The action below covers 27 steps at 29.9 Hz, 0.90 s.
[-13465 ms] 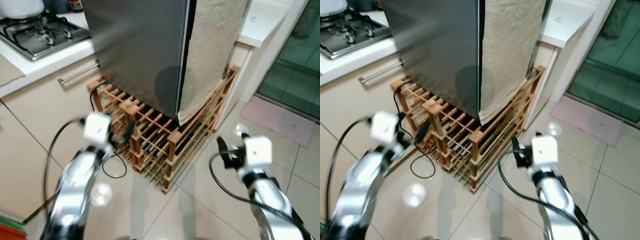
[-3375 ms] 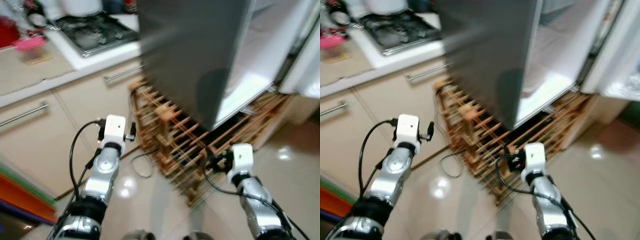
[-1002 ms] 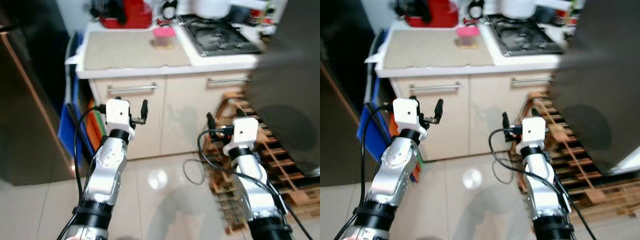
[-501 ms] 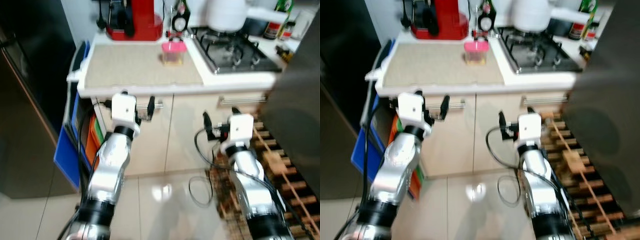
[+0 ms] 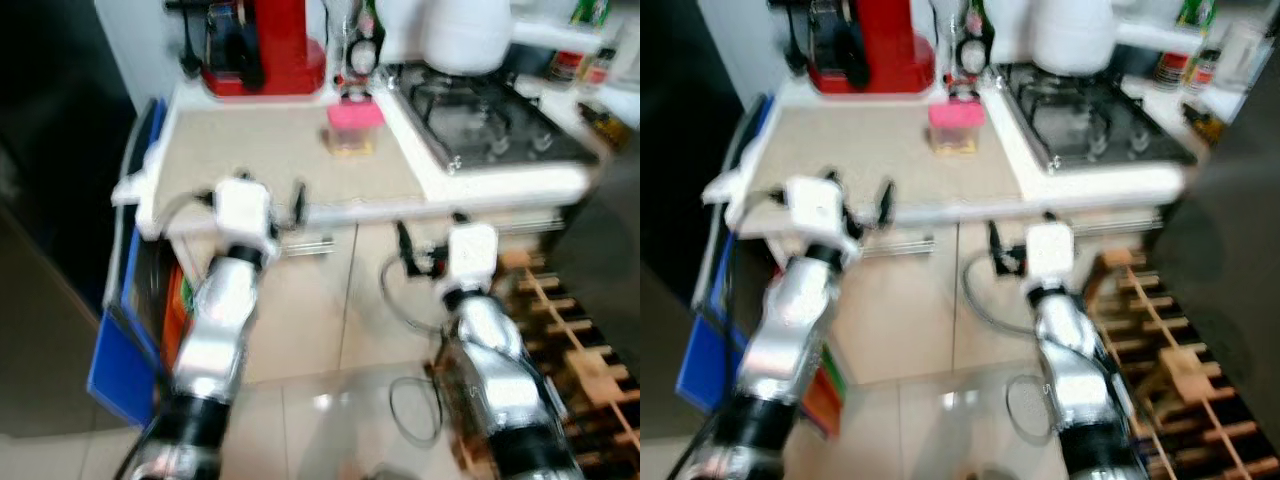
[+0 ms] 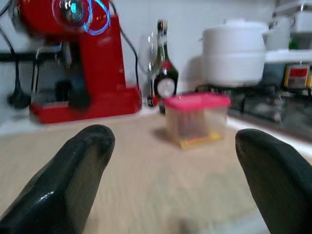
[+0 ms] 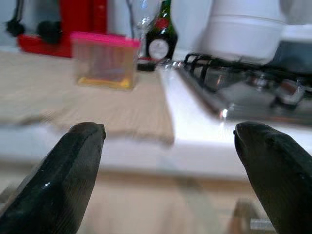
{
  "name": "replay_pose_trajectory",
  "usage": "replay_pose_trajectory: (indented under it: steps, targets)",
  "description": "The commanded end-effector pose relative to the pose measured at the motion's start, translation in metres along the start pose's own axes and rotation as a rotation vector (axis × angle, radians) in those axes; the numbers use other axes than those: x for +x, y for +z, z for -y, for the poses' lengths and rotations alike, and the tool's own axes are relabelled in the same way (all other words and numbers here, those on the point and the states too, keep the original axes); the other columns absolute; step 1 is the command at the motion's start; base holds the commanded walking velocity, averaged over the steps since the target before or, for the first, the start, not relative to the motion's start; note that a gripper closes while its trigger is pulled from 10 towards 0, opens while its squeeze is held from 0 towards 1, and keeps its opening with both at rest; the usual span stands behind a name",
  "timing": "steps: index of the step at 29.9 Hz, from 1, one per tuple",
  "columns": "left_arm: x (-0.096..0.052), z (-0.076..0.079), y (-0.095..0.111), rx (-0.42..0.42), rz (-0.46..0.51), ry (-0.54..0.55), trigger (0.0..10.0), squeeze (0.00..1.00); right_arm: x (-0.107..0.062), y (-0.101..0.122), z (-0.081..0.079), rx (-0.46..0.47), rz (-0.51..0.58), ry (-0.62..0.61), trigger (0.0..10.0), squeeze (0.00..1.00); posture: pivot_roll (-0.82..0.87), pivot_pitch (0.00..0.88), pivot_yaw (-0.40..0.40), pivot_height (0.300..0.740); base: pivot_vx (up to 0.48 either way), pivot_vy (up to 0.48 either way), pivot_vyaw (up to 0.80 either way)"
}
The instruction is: Restocking fridge
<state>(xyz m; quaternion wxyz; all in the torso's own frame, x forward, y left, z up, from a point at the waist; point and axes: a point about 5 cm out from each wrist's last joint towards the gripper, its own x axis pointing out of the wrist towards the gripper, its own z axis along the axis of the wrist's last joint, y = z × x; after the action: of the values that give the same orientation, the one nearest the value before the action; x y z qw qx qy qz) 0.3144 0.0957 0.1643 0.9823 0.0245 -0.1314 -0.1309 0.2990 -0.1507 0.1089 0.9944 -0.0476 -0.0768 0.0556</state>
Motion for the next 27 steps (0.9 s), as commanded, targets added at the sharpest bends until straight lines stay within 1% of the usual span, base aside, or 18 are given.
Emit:
replay_pose_trajectory:
  steps: [1, 5, 6, 7, 8, 9, 10, 11, 13, 14, 15, 16, 17, 18, 20, 23, 25, 27]
  targets:
    - [0.001, -0.008, 0.008, 0.032, 0.028, 0.012, 10.0, 0.00, 0.004, 0.007, -0.008, 0.012, 0.032, 0.021, 10.0, 0.44, -0.06, 0.000, 0.013, 0.740, 0.480, 0.000, 0.00]
    - [0.002, -0.007, 0.009, 0.036, 0.035, 0.005, 10.0, 0.00, 0.004, 0.010, -0.007, 0.005, 0.040, 0.009, 10.0, 0.45, -0.06, 0.002, 0.015, 0.740, 0.480, 0.000, 0.00]
    - [0.003, -0.006, 0.010, 0.054, 0.035, 0.008, 10.0, 0.00, 0.007, 0.017, -0.003, -0.005, 0.065, -0.018, 10.0, 0.44, -0.06, 0.003, 0.017, 0.740, 0.000, 0.000, 0.00]
    - [0.003, -0.006, 0.010, 0.054, 0.035, 0.008, 10.0, 0.00, 0.007, 0.017, -0.003, -0.005, 0.065, -0.018, 10.0, 0.44, -0.06, 0.003, 0.017, 0.740, 0.000, 0.000, 0.00]
    - [0.003, -0.006, 0.009, 0.061, 0.032, 0.013, 10.0, 0.00, 0.010, 0.025, 0.002, -0.016, 0.094, -0.049, 10.0, 0.44, -0.07, 0.004, 0.018, 0.740, 0.000, 0.000, 0.00]
    - [0.003, -0.006, 0.009, 0.061, 0.032, 0.013, 10.0, 0.00, 0.010, 0.025, 0.002, -0.016, 0.094, -0.049, 10.0, 0.44, -0.07, 0.004, 0.018, 0.740, 0.000, 0.000, 0.00]
    - [0.004, -0.005, 0.009, 0.068, 0.028, 0.010, 10.0, 0.00, 0.014, 0.035, 0.007, -0.028, 0.126, -0.072, 10.0, 0.43, -0.07, 0.005, 0.019, 0.740, 0.000, 0.000, 0.00]
    - [0.004, -0.005, 0.009, 0.068, 0.028, 0.010, 10.0, 0.00, 0.014, 0.035, 0.007, -0.028, 0.126, -0.072, 10.0, 0.43, -0.07, 0.005, 0.019, 0.740, 0.000, 0.000, 0.00]
    - [0.004, -0.003, 0.008, 0.074, 0.020, 0.002, 10.0, 0.00, 0.022, 0.048, 0.014, -0.036, 0.158, -0.098, 10.0, 0.40, -0.07, 0.005, 0.021, 0.740, 0.000, 0.000, 0.00]
    - [0.004, -0.002, 0.007, 0.069, 0.016, -0.004, 10.0, 0.00, 0.025, 0.049, 0.016, -0.037, 0.153, -0.110, 10.0, 0.31, -0.07, 0.006, 0.021, 0.740, 0.000, 0.000, 0.00]
    - [0.004, -0.002, 0.007, 0.069, 0.016, -0.004, 10.0, 0.00, 0.025, 0.049, 0.016, -0.037, 0.153, -0.110, 10.0, 0.31, -0.07, 0.006, 0.021, 0.740, 0.000, 0.000, 0.00]
    - [0.004, -0.001, 0.007, 0.061, 0.013, -0.006, 10.0, 0.00, 0.027, 0.049, 0.018, -0.034, 0.143, -0.117, 10.0, 0.26, -0.07, 0.006, 0.021, 0.740, 0.000, 0.000, 0.00]
    - [0.003, -0.001, 0.006, 0.059, 0.010, -0.008, 10.0, 0.00, 0.028, 0.047, 0.020, -0.026, 0.122, -0.120, 10.0, 0.00, -0.07, 0.007, 0.020, 0.740, 0.000, -0.472, 0.00]
    - [0.003, -0.001, 0.006, 0.059, 0.010, -0.008, 10.0, 0.00, 0.028, 0.047, 0.020, -0.026, 0.122, -0.120, 10.0, 0.00, -0.07, 0.007, 0.020, 0.740, 0.000, -0.472, 0.00]
    - [0.002, -0.001, 0.006, 0.055, 0.008, -0.008, 10.0, 0.00, 0.029, 0.039, 0.021, 0.022, 0.068, -0.096, 10.0, 0.00, -0.06, 0.010, 0.019, 0.740, 0.000, -0.472, 0.00]
    - [0.001, -0.002, 0.006, 0.047, 0.008, -0.001, 10.0, 0.00, 0.028, 0.036, 0.020, 0.037, 0.037, -0.074, 10.0, 0.00, -0.06, 0.012, 0.020, 0.740, 0.000, -0.470, 0.00]
    - [0.001, -0.005, 0.005, 0.016, 0.004, 0.018, 10.0, 0.00, 0.029, 0.032, 0.017, 0.058, -0.005, -0.012, 10.0, 0.00, -0.06, 0.015, 0.022, 0.740, 0.000, 0.000, 0.00]
    - [0.001, -0.006, 0.005, 0.014, 0.003, 0.023, 10.0, 0.00, 0.031, 0.031, 0.017, 0.057, -0.029, 0.016, 10.0, 0.00, -0.06, 0.017, 0.023, 0.740, 0.000, 0.000, 0.00]
